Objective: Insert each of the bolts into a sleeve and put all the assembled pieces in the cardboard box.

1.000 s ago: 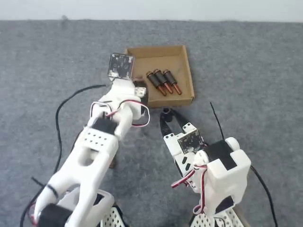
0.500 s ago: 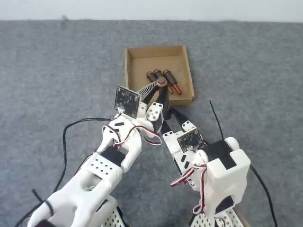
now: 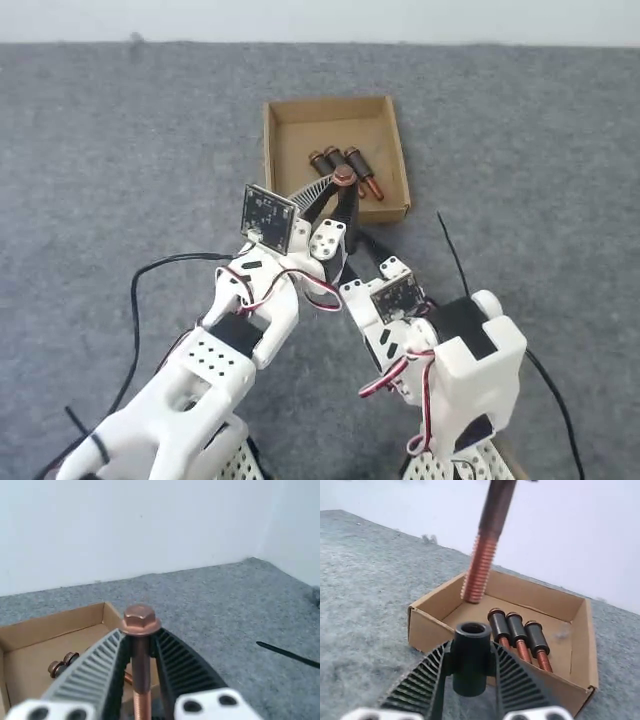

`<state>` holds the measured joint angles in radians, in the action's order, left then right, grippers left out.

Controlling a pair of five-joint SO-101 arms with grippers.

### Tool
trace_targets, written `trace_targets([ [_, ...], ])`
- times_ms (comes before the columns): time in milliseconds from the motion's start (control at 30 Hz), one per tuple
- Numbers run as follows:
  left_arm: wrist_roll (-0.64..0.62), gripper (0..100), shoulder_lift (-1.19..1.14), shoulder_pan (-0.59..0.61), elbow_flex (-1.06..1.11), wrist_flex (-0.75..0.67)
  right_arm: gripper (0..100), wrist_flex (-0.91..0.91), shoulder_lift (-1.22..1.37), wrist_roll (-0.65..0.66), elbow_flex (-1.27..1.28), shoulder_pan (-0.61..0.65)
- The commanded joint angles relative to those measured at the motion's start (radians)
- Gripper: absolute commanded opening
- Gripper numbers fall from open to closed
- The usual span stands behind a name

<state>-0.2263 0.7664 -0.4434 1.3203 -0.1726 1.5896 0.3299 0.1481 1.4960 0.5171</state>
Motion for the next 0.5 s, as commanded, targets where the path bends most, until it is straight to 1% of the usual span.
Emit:
trace_targets([
  [0, 0.0, 1, 0.037, 0.0, -0.038, 0.005, 0.6, 0.03, -0.015, -0.055, -0.018, -0.01],
  [167, -0.094, 1, 0.037, -0.002, -0.016, 0.009, 0.6, 0.039, -0.038, -0.081, -0.012, -0.025],
  [467, -0.097, 1, 0.034, 0.002, -0.01, 0.009, 0.6, 0.067, -0.048, -0.077, 0.025, -0.019],
])
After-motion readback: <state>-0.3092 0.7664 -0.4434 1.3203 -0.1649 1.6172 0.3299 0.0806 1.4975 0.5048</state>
